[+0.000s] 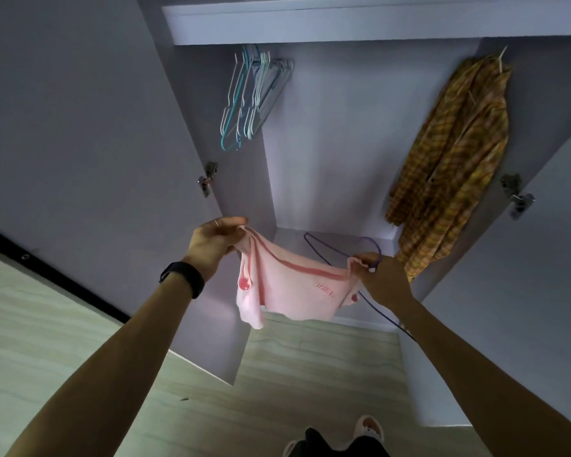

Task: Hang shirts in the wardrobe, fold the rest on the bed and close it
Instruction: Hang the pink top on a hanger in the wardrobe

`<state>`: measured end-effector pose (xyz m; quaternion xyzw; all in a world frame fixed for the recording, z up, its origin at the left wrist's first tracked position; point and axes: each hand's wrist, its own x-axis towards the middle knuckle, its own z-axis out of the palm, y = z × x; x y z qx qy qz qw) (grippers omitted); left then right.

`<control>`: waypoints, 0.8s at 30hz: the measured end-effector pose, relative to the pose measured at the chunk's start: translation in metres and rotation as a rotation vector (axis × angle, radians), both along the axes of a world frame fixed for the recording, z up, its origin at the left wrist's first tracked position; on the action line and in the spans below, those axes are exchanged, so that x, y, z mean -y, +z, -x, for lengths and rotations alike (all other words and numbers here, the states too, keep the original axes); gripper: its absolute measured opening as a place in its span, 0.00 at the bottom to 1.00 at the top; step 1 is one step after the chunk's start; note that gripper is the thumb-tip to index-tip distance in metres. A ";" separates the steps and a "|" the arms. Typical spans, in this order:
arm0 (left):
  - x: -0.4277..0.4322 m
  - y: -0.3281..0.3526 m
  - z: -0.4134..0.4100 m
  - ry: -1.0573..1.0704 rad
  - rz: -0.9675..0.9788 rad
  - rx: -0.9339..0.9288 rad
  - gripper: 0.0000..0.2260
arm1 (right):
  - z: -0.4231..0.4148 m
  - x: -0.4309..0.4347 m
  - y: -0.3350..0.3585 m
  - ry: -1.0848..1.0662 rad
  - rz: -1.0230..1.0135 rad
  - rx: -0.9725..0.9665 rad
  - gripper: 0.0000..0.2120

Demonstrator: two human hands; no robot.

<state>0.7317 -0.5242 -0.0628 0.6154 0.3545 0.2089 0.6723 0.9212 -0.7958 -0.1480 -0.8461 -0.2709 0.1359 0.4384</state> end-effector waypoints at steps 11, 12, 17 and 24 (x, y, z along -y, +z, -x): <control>-0.016 0.025 -0.027 -0.116 0.274 -0.043 0.24 | -0.003 0.012 -0.008 -0.034 0.190 -0.072 0.05; -0.015 0.025 -0.027 -0.134 0.269 -0.065 0.24 | -0.002 0.012 -0.008 -0.031 0.198 -0.076 0.05; -0.012 0.017 -0.030 -0.172 0.259 -0.061 0.22 | 0.010 0.004 0.013 -0.102 -0.140 -0.127 0.04; -0.013 0.007 -0.030 -0.169 0.331 -0.012 0.22 | 0.015 0.017 0.032 0.013 -0.314 -0.212 0.08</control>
